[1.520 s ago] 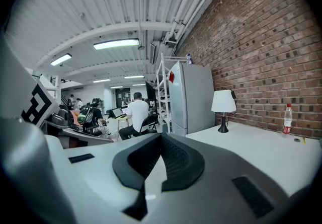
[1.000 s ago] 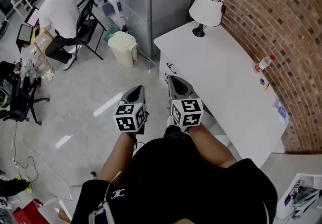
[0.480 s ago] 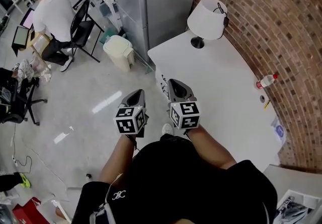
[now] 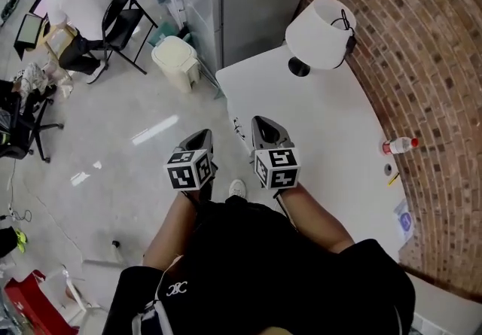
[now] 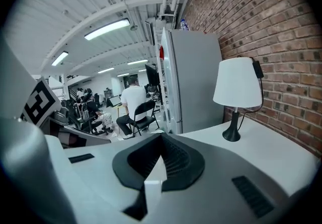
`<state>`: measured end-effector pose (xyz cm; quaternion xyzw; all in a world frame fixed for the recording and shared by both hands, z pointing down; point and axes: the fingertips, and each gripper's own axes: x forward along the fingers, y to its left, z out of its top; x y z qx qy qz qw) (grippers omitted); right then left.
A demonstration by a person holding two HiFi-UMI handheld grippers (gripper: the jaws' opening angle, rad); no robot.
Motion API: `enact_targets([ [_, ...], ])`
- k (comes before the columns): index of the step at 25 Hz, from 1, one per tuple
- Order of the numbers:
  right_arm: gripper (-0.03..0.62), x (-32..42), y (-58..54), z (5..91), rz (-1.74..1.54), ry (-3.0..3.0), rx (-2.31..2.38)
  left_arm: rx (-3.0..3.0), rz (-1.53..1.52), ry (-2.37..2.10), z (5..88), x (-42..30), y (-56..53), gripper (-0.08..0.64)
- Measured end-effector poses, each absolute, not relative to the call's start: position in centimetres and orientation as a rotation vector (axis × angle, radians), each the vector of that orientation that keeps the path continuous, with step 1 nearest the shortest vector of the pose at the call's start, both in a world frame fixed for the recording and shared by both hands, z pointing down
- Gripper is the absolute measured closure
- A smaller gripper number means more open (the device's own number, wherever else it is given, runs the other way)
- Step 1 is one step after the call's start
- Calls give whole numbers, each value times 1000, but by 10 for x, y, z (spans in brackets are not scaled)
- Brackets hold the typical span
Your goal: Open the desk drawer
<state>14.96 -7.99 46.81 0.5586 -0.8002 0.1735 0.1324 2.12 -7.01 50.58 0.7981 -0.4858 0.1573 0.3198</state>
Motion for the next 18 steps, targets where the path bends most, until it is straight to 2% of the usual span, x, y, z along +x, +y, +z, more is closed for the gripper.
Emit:
enact_targets([
  [18,594,120,-111,552,534,-2122,1376,1970,288,-1046,611,25,-116,560],
])
